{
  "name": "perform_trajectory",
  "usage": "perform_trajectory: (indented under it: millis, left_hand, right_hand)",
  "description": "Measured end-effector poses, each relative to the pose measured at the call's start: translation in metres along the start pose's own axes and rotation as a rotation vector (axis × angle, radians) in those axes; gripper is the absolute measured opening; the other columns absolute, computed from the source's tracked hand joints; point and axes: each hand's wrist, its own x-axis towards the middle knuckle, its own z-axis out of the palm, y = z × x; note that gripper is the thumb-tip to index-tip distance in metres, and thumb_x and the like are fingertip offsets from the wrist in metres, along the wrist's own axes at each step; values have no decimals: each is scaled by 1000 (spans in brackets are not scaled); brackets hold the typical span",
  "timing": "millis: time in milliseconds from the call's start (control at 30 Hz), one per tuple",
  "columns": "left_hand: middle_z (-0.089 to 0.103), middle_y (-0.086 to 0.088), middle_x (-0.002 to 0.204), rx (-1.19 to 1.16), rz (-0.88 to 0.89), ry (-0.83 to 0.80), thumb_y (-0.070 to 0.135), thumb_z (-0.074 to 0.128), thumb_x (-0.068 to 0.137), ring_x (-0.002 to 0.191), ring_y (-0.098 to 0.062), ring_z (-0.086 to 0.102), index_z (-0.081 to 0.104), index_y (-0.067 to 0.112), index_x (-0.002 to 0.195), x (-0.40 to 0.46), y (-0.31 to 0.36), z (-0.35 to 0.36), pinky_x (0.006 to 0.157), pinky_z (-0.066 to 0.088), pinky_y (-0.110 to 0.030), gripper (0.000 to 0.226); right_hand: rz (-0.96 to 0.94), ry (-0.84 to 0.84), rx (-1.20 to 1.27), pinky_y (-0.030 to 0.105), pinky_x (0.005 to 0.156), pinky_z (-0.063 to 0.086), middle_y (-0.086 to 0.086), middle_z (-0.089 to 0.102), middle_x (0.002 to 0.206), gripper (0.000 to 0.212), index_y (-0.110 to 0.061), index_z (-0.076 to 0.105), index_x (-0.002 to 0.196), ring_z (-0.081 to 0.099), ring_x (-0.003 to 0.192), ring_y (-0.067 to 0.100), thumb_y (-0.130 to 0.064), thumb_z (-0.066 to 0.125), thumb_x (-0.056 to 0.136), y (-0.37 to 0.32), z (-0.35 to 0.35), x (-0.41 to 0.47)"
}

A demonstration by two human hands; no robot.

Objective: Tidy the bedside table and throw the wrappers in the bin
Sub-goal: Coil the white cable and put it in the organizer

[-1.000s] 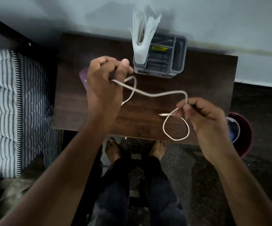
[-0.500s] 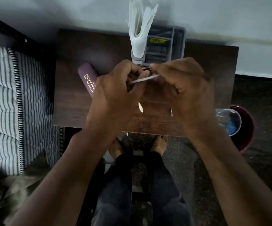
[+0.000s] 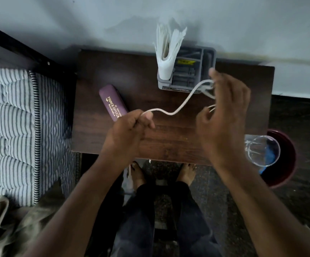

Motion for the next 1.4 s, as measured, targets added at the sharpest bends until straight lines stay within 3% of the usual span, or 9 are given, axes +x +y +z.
perform_trajectory:
  millis: [67, 167, 333, 533, 700, 867, 1067, 1200, 1400]
  left_hand:
    - [43, 16, 43, 50, 34, -28, 55, 51, 94, 36, 0, 35, 63, 32, 68, 0, 11, 10, 44, 31, -24, 38]
    - [49, 18, 44, 91, 106, -17, 54, 49, 97, 38, 2, 40, 64, 32, 68, 2, 24, 15, 49, 31, -28, 40]
    - [50, 11, 46, 72, 121, -6, 39, 54, 103, 43, -3, 41, 60, 14, 68, -1, 39, 17, 56, 35, -31, 44]
    - [35, 14, 45, -191, 31, -195, 42, 55, 98, 38, -2, 29, 71, 28, 71, -13, 42, 6, 51, 27, -21, 34]
    - [32, 7, 57, -463, -15, -337, 35, 56, 98, 47, -9, 32, 76, 21, 97, -23, 36, -8, 47, 41, -25, 25]
    - [45, 2, 64, -901, 27, -514, 27, 38, 107, 64, -16, 51, 66, 16, 119, -25, 44, -8, 85, 56, -45, 32]
    - [46, 7, 68, -1119, 21, -502, 32, 29, 110, 59, -5, 32, 45, 15, 150, -11, 60, -6, 57, 37, -19, 46]
    - [68, 1, 91, -983, 56, -282, 18, 34, 108, 70, -8, 50, 45, 1, 144, 6, 62, -3, 63, 41, -21, 41]
    - [75, -19, 119, -481, 141, -187, 19, 38, 110, 105, -27, 76, 49, 6, 142, 3, 53, 14, 90, 61, -31, 36]
  right_hand:
    - [-139, 40, -24, 50, 123, 27, 26, 38, 156, 69, 5, 32, 153, 33, 147, 42, 7, 52, 87, -21, 3, -16]
    - [-241, 159, -49, 59, 124, 20, 33, 30, 158, 67, 5, 25, 153, 25, 151, 47, -1, 61, 96, -31, 3, -28]
    - [-471, 18, -29, 59, 125, 15, 24, 51, 149, 38, 2, 61, 136, 39, 146, 43, -3, 65, 98, -14, 12, -30]
    - [-408, 5, 101, 57, 122, 30, 16, 71, 102, 21, 0, 75, 112, 69, 106, 25, 0, 68, 93, 11, 14, -4]
    - [-206, 37, 124, 21, 88, 49, 9, 71, 99, 18, -7, 76, 108, 66, 90, 17, -13, 60, 101, 12, 9, 11]
    - [-186, -88, 82, 24, 70, 40, 2, 73, 79, 28, -15, 77, 94, 64, 72, 17, -32, 57, 103, 10, 12, 14]
    - [-260, -398, 128, 27, 60, 30, -7, 42, 63, 29, -11, 68, 77, 41, 56, 12, -26, 57, 99, -5, 11, -15]
    - [-221, -603, 156, 22, 67, 45, -9, 75, 90, 11, -16, 76, 94, 68, 79, 8, -25, 70, 95, -14, -8, -35]
    - [-242, -531, 248, 16, 65, 48, -8, 73, 80, 3, -14, 81, 86, 65, 80, 7, -12, 79, 85, -26, -40, -9]
